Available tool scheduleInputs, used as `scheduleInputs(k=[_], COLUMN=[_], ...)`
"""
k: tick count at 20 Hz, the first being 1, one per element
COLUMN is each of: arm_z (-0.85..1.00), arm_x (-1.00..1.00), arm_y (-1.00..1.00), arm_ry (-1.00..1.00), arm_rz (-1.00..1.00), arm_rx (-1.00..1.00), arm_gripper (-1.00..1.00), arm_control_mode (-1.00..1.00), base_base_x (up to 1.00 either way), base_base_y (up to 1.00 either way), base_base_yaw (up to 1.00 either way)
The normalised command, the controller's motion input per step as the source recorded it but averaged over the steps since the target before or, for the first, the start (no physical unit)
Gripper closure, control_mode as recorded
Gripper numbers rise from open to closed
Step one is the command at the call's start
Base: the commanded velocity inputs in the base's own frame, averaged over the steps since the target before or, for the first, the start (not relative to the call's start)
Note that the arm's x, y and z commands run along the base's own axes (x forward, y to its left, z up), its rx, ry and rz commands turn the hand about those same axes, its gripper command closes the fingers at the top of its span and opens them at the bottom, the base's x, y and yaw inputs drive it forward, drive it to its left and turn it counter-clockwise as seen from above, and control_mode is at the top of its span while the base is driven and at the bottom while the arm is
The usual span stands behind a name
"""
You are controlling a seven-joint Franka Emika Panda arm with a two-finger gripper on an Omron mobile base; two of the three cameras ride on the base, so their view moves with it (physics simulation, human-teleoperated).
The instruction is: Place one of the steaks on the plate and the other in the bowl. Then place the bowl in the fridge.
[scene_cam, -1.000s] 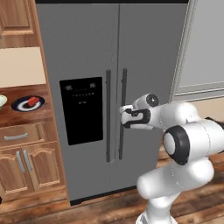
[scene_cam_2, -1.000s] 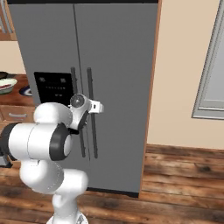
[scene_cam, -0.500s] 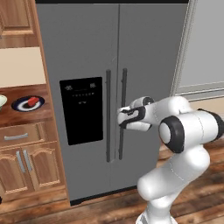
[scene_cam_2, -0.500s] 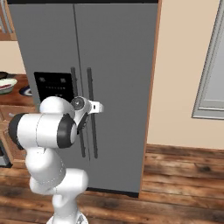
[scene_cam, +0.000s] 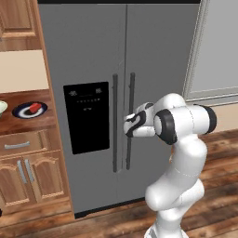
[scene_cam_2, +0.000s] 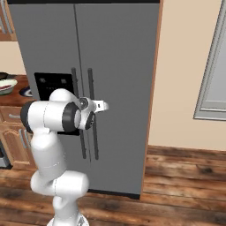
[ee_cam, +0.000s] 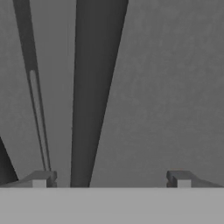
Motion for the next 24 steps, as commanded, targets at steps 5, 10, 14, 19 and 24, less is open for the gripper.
scheduleInputs(k=[5, 10, 14, 19, 24], arm_z=[0.00, 0.00, 0.11, 0.11, 0.00], arm_x=[0.07, 0.44, 0.63, 0.68, 0.70], arm_y=[0.46, 0.10, 0.10, 0.16, 0.14], arm_ry=[0.00, 0.00, 0.02, 0.02, 0.00], arm_rz=[0.00, 0.00, 0.00, 0.00, 0.00], arm_rx=[0.05, -0.02, -0.03, 0.00, 0.00], arm_gripper=[-1.00, -1.00, -1.00, -1.00, -1.00], arm_control_mode=[-1.00, -1.00, -1.00, -1.00, -1.00], base_base_x=[0.00, 0.00, 0.00, 0.00, 0.00], base_base_y=[0.00, 0.00, 0.00, 0.00, 0.00], base_base_yaw=[0.00, 0.00, 0.00, 0.00, 0.00])
